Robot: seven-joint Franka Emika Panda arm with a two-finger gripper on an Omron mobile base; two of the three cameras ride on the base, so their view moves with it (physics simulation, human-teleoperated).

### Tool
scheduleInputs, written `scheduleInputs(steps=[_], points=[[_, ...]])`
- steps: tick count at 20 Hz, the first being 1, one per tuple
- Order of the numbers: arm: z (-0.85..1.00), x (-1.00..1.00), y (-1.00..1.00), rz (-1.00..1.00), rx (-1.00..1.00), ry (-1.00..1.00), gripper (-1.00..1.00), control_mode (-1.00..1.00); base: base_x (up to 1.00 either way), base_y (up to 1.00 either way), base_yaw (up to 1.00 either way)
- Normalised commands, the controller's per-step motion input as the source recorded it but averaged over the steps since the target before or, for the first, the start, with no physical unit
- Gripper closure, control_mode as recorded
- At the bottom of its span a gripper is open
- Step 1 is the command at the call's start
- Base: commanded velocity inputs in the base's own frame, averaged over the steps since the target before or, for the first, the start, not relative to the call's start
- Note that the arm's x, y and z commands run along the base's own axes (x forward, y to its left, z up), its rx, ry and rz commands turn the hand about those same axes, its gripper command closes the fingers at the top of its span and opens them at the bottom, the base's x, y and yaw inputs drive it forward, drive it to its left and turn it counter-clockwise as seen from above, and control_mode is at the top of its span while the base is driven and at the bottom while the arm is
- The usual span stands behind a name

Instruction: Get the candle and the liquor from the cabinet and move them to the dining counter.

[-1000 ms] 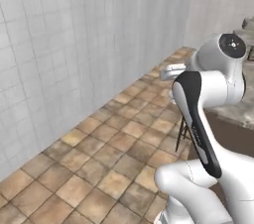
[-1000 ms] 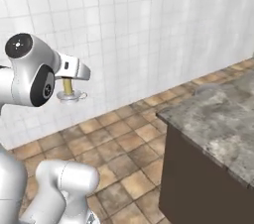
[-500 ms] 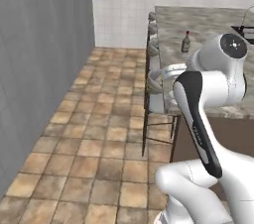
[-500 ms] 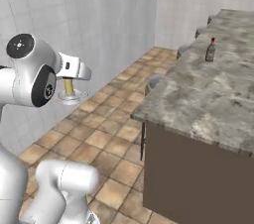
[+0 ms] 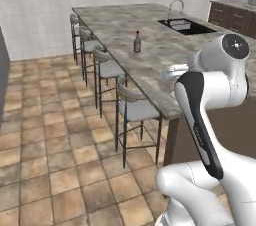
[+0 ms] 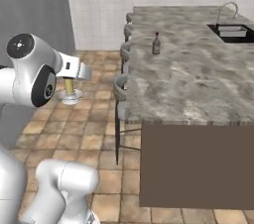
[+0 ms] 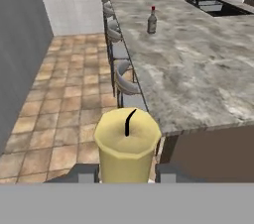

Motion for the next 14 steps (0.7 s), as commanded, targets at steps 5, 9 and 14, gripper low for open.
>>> scheduleInputs(steps=[5, 9, 14], points=[[0.00, 0.00, 0.00, 0.00, 0.00, 0.00, 1.00, 1.00, 0.50, 0.86, -0.69], [0.00, 0.00, 0.00, 0.00, 0.00, 0.00, 1.00, 1.00, 0.62, 0.78, -0.61], [0.00, 0.00, 0.00, 0.00, 0.00, 0.00, 1.00, 1.00, 0.65, 0.88, -0.53]])
